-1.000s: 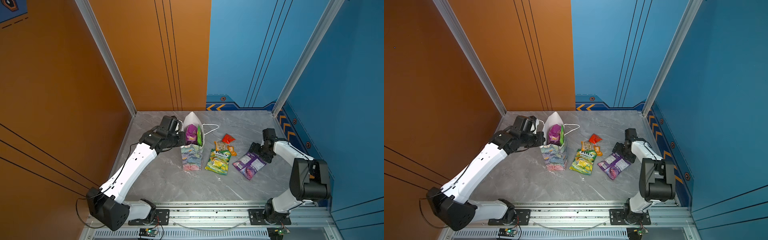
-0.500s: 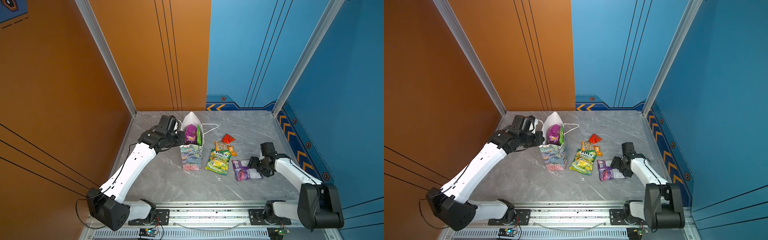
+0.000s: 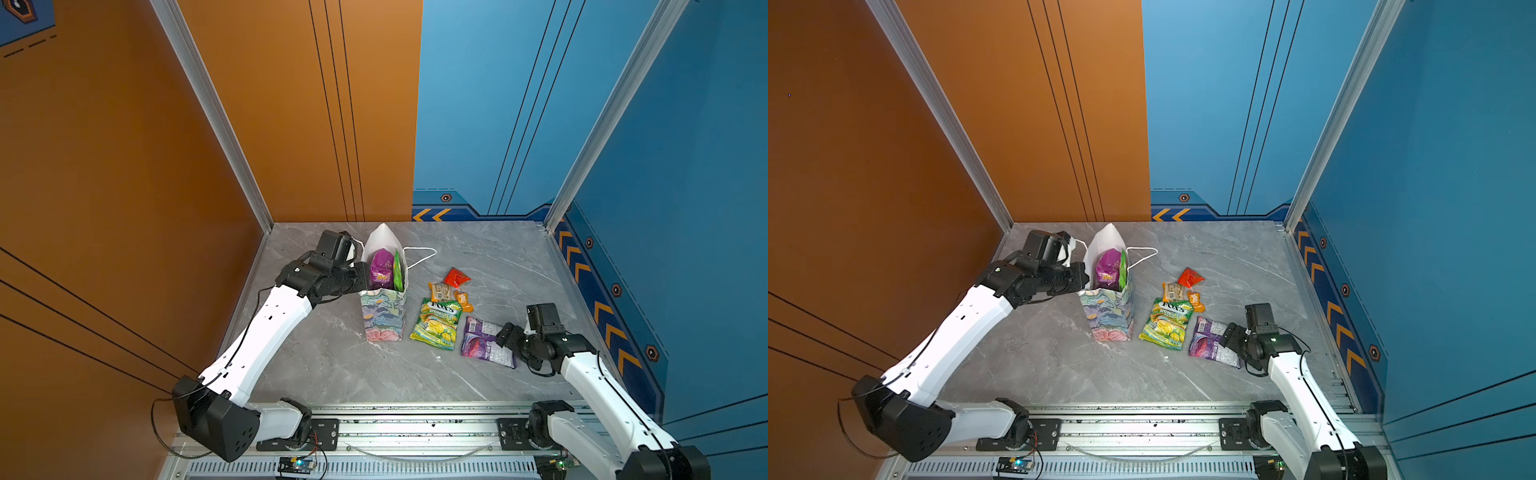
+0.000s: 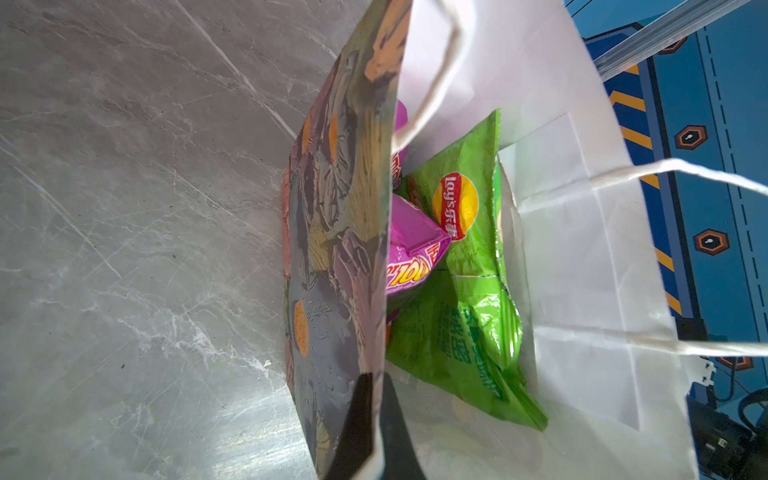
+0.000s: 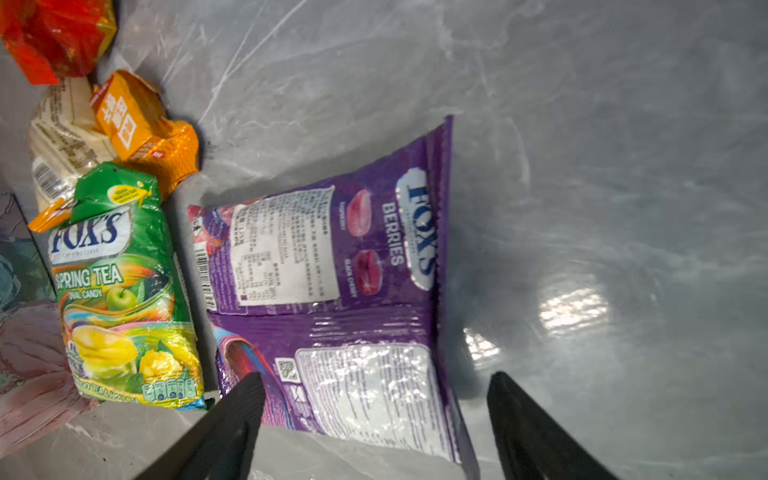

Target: Place the snacks into the paper bag

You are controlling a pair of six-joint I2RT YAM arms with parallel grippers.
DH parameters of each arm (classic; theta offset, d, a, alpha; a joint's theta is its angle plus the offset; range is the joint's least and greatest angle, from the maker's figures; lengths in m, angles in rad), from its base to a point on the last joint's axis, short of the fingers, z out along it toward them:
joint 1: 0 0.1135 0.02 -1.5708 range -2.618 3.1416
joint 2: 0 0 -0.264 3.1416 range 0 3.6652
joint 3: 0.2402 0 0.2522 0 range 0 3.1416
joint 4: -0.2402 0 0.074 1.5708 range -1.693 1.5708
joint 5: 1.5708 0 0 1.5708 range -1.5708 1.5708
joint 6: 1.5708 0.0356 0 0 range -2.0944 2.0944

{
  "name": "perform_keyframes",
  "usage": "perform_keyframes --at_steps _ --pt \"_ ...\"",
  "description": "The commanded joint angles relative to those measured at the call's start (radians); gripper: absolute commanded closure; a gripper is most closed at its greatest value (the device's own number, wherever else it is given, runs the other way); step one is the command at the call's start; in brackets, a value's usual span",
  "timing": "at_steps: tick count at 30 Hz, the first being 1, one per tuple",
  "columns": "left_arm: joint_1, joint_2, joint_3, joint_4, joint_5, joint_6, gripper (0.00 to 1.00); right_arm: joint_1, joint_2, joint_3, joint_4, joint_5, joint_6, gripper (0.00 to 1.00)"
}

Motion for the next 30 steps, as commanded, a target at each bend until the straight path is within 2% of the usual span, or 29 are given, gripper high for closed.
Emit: perform_keyframes --at_steps 1,6,12,18,21,30 --pt "0.010 -0.012 -0.014 0.005 0.003 0.011 0.99 -0.042 0.016 0.015 -0.033 -0.006 -0.034 0.14" --pt "0.010 -0.014 -0.016 0.006 0.000 0.013 0.99 -0.056 0.070 0.012 0.003 -0.035 -0.053 0.22" --pt "0.012 -0.012 -0.014 0.005 0.002 0.012 0.99 -0.050 0.110 -0.031 0.067 -0.087 -0.048 0.38" --pt "0.013 -0.009 -0.013 0.006 0.004 0.012 0.99 -0.017 0.163 -0.026 0.090 -0.074 -0.052 0.51" --pt "0.014 -0.009 -0.014 0.005 0.003 0.013 0.99 -0.014 0.176 -0.026 0.098 -0.060 -0.050 0.55" --pt "0.015 -0.005 -0.014 0.006 0.008 0.013 0.99 -0.013 0.123 -0.041 0.089 -0.012 -0.019 0.74"
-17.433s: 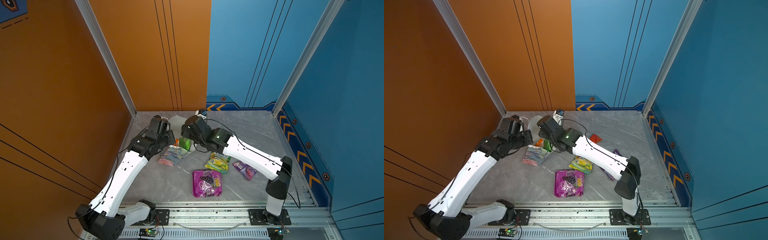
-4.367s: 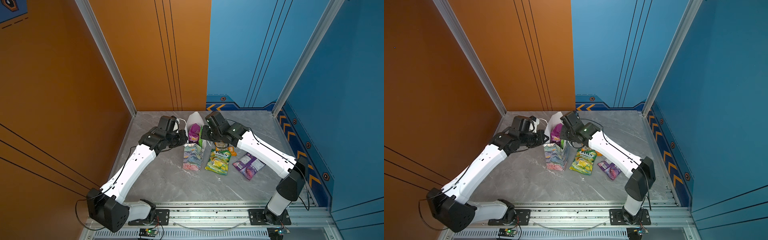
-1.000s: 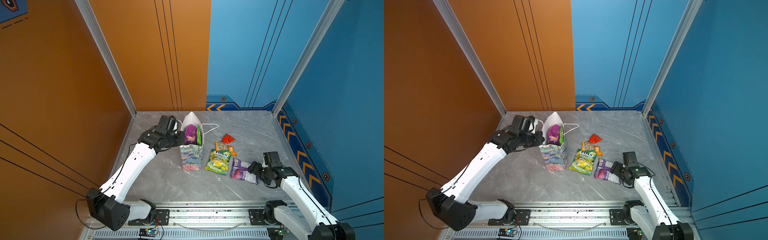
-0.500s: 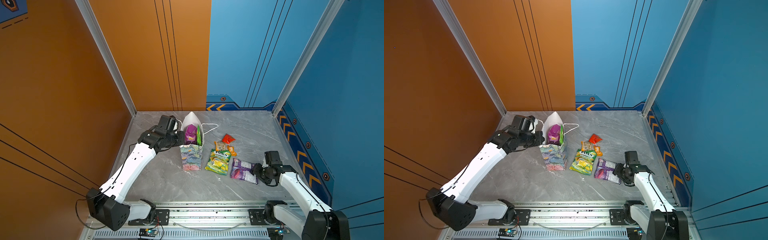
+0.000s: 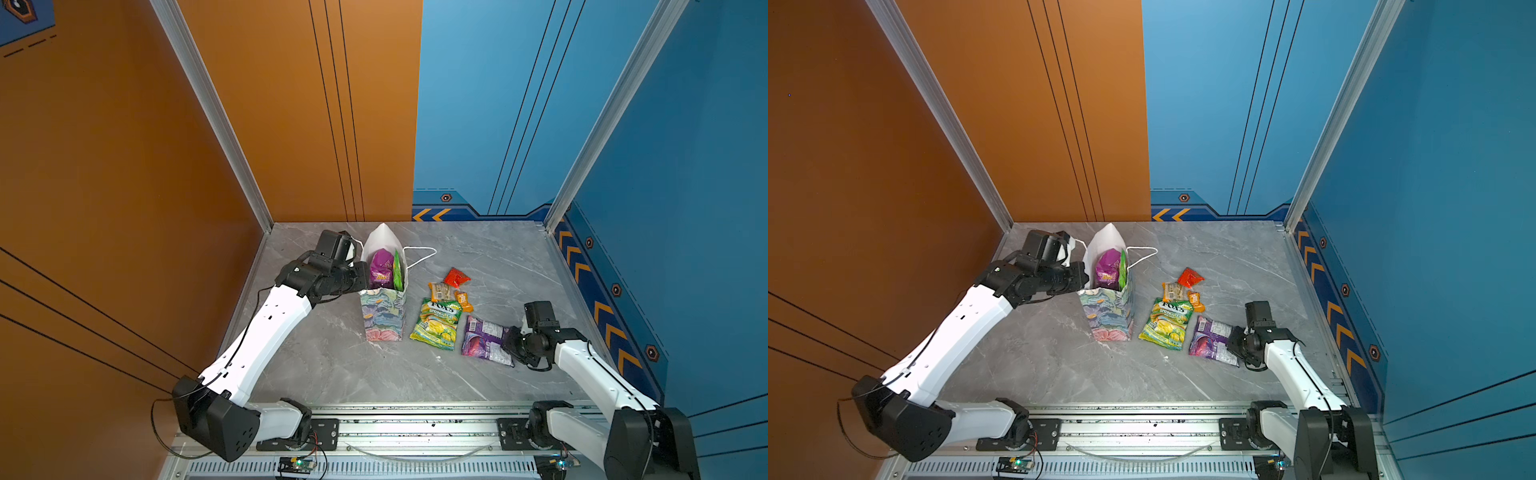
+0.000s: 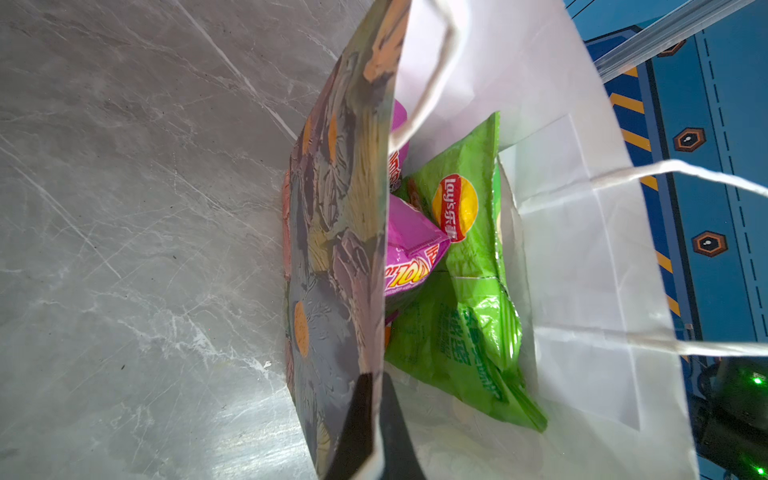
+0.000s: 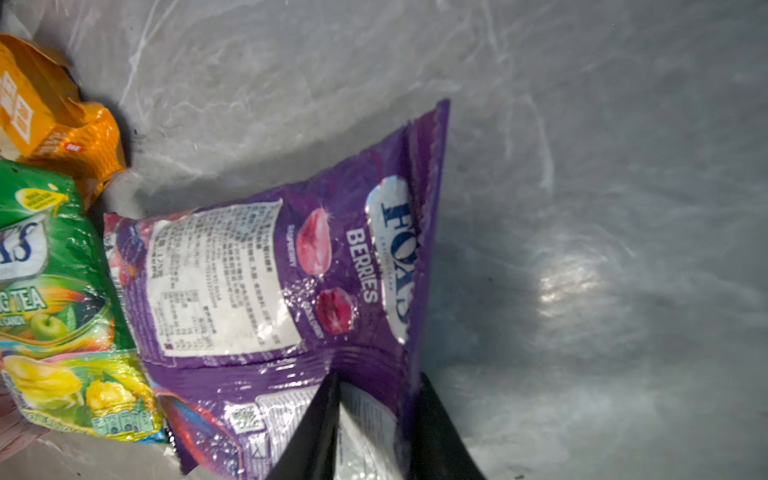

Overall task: Place the snacks into the paper bag
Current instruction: 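Lift the Fox's Berries bag with the right gripper toward the paper bag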

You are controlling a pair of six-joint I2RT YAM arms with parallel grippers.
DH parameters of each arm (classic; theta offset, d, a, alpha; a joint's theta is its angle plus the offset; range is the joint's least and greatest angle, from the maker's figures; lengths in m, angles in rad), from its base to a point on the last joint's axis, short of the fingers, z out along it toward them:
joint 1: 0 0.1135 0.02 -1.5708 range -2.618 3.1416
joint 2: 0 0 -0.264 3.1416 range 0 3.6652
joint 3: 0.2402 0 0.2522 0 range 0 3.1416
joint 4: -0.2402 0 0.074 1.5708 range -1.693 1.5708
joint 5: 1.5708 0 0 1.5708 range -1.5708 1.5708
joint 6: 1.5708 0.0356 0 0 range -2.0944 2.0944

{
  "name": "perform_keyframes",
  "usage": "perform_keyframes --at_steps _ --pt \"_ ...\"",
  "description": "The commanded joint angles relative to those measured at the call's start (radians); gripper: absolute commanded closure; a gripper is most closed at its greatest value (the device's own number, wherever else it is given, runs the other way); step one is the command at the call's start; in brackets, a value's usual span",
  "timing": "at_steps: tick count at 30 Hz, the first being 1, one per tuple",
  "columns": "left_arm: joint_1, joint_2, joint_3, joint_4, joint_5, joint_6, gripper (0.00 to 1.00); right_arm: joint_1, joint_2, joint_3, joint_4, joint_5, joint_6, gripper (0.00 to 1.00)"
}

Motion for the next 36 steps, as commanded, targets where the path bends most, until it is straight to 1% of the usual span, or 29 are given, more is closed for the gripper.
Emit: perform_keyframes --at_steps 1,5,11,13,16,19,23,25,26,36 --pt "0.010 -0.005 -0.014 0.004 0.007 0.012 0.99 0.005 -0.031 -0.017 -0.007 0.040 0.016 0.76" --pt "0.010 -0.008 -0.014 0.004 0.005 0.014 0.99 -0.001 -0.054 -0.012 -0.018 0.045 0.019 0.84" --pt "0.012 -0.009 -0.014 0.004 0.004 0.014 0.99 -0.017 -0.108 0.008 -0.054 0.042 0.024 0.88" --pt "0.012 -0.008 -0.014 0.004 0.004 0.014 0.99 -0.023 -0.135 0.016 -0.069 0.045 0.026 0.92" --pt "0.014 -0.009 -0.014 0.004 0.006 0.014 0.99 -0.032 -0.181 0.025 -0.087 0.042 0.036 0.94" --pt "0.015 -0.008 -0.014 0.003 0.007 0.013 0.99 -0.042 -0.216 0.036 -0.105 0.021 0.055 0.95" --pt "0.016 -0.007 -0.013 0.004 0.012 0.012 0.99 -0.046 -0.254 0.040 -0.093 -0.050 0.118 0.96" --pt "0.017 -0.008 -0.014 0.004 0.011 0.011 0.99 -0.044 -0.274 0.049 -0.100 -0.053 0.134 0.98" --pt "0.017 -0.008 -0.013 0.004 0.012 0.011 0.99 -0.044 -0.286 0.055 -0.105 -0.052 0.136 1.00" --pt "0.018 -0.005 -0.010 0.003 0.024 0.014 0.99 -0.027 -0.389 0.159 -0.158 -0.069 0.179 1.00"
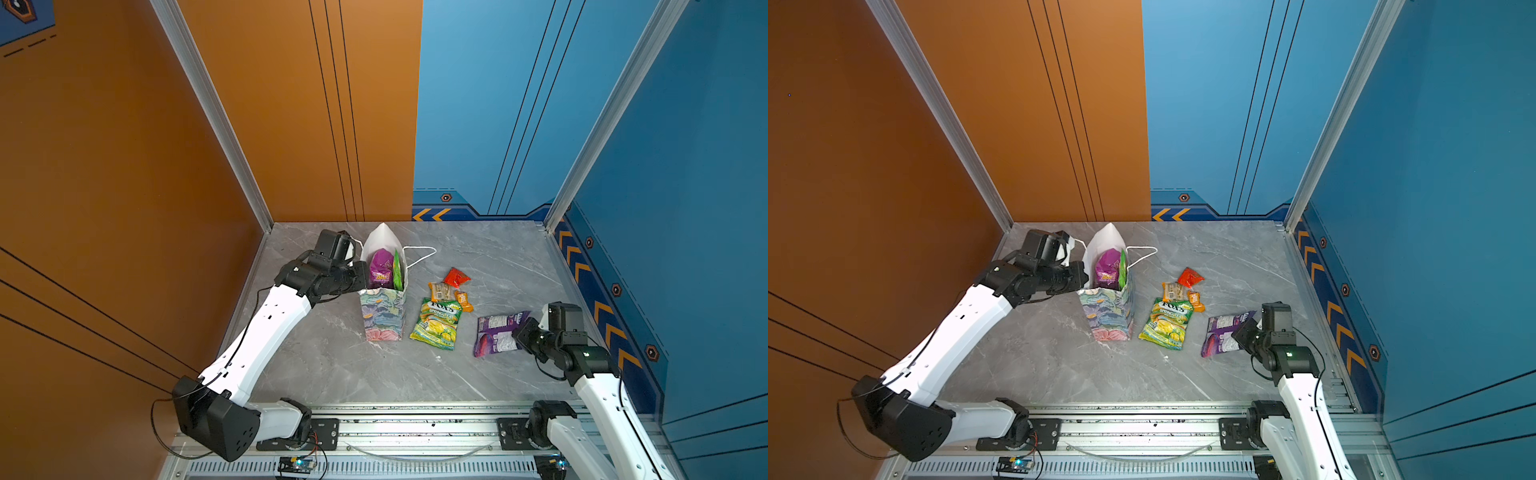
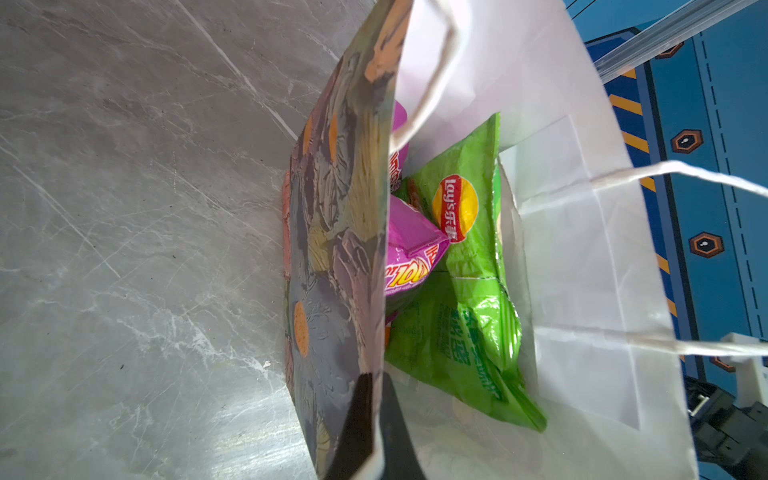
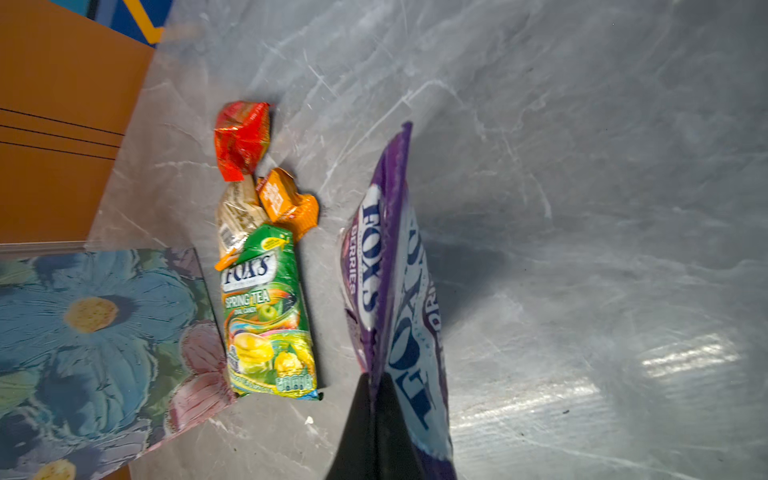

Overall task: Place the snacks into the paper bag
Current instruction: 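Lift the Fox's Berries bag with the right gripper toward the paper bag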

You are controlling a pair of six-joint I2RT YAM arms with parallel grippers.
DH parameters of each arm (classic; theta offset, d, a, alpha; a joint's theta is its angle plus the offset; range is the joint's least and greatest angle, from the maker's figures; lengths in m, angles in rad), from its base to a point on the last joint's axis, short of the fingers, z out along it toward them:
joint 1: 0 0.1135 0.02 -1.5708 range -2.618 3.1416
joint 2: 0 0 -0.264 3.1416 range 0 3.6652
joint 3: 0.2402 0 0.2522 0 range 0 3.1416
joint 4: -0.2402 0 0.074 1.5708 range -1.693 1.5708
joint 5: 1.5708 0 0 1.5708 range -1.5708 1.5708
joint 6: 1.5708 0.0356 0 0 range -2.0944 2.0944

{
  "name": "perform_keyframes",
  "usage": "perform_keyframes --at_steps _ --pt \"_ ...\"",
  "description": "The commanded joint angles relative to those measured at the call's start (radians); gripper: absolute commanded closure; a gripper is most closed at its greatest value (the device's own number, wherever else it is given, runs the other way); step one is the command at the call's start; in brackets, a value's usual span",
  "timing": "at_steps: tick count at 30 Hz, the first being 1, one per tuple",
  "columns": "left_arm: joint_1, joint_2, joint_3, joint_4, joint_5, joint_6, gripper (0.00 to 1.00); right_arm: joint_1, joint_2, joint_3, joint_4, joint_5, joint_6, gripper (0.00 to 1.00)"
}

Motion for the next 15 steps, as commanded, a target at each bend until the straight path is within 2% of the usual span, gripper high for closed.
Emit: perform_keyframes --at_steps 1,7,15 --pt "0.010 -0.004 -0.011 0.004 0.017 0.015 0.99 0.017 -0.024 0.072 -0.038 -0.020 0.038 1.00" --pt "-0.003 -0.026 -0.011 0.004 -0.010 0.024 0.99 0.096 -0.023 0.180 -0.045 0.021 0.079 1.00" --pt "-0.019 -0.033 -0.016 0.014 -0.009 0.028 1.00 0.284 0.069 0.351 -0.032 0.160 0.093 1.00"
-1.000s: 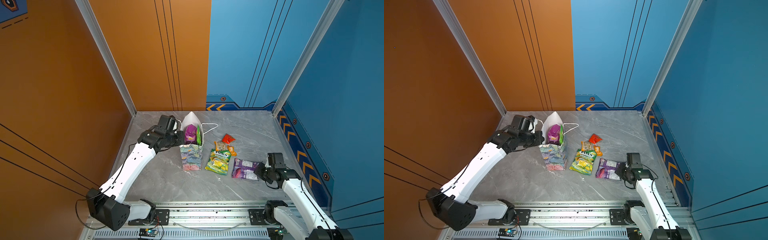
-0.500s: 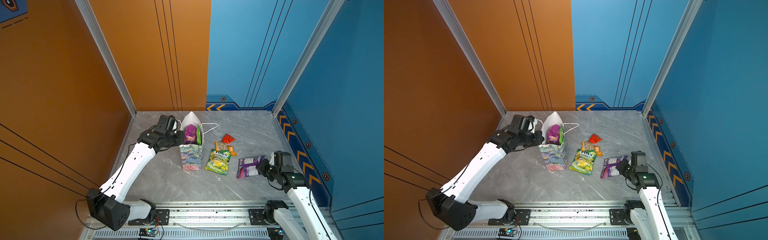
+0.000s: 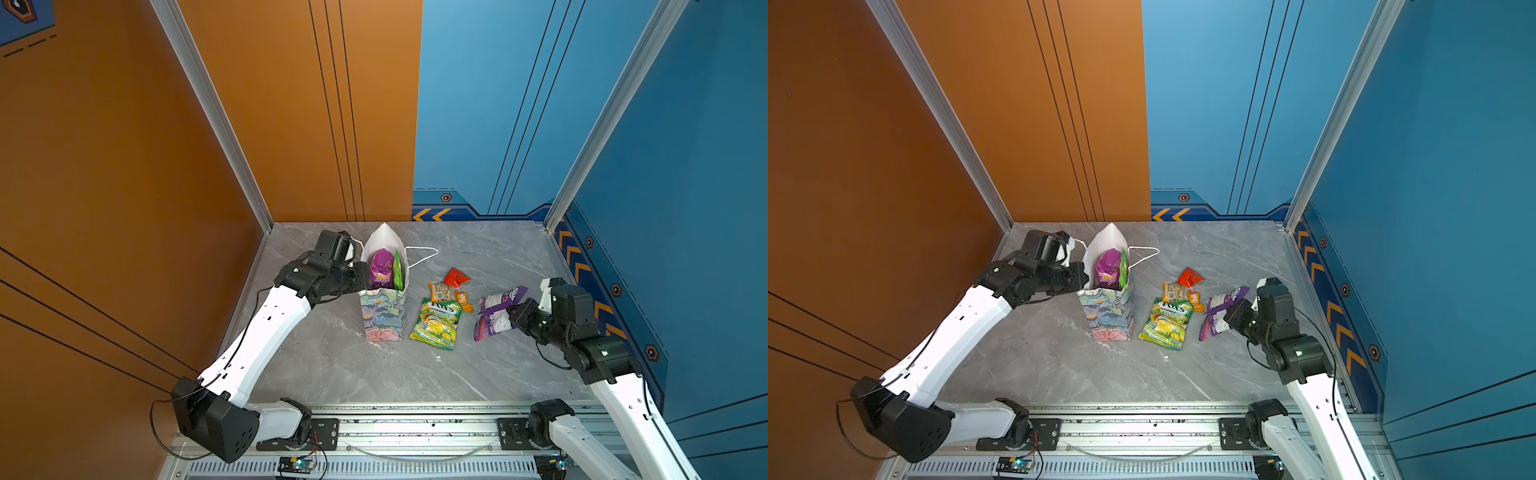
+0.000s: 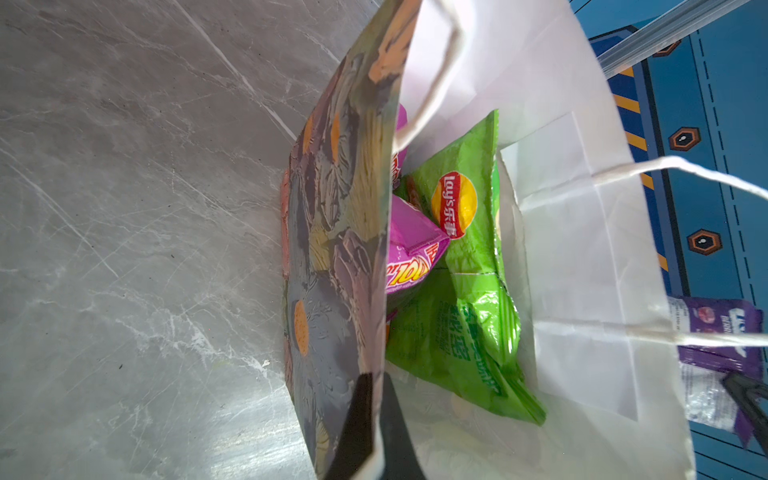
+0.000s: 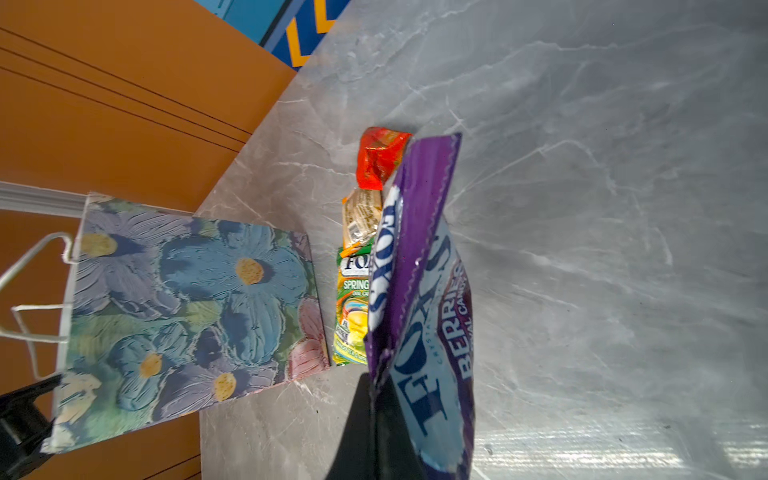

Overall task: Place the snacks into the paper bag
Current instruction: 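Lift the Fox's Berries bag with the right gripper toward the paper bag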

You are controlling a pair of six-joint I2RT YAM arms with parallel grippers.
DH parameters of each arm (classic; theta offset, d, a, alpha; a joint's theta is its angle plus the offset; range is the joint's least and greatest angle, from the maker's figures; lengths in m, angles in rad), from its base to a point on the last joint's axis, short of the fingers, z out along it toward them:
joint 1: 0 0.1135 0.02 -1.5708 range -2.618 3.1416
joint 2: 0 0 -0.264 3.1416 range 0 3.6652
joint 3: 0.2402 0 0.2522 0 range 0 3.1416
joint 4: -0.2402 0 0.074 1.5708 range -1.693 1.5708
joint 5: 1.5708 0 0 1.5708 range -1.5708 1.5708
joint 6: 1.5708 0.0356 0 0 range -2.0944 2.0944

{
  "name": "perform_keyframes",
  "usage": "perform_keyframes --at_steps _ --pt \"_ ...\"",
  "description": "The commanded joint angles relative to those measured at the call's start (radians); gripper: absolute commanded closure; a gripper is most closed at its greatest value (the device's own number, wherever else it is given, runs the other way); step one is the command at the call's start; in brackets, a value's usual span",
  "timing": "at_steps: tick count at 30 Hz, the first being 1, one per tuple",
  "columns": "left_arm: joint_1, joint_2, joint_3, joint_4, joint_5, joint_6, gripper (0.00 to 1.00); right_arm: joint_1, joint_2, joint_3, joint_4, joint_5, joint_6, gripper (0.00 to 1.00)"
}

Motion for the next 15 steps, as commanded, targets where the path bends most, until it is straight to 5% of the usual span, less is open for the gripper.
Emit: perform_keyframes --at_steps 1,15 --pt "-0.010 -0.025 -0.009 0.013 -0.006 0.028 1.00 0.068 0.037 0.086 0.015 0.096 0.022 1.00" --pt "-0.030 -0.055 -0.017 0.029 -0.012 0.031 1.00 0.305 0.296 0.639 -0.046 0.237 -0.067 1.00"
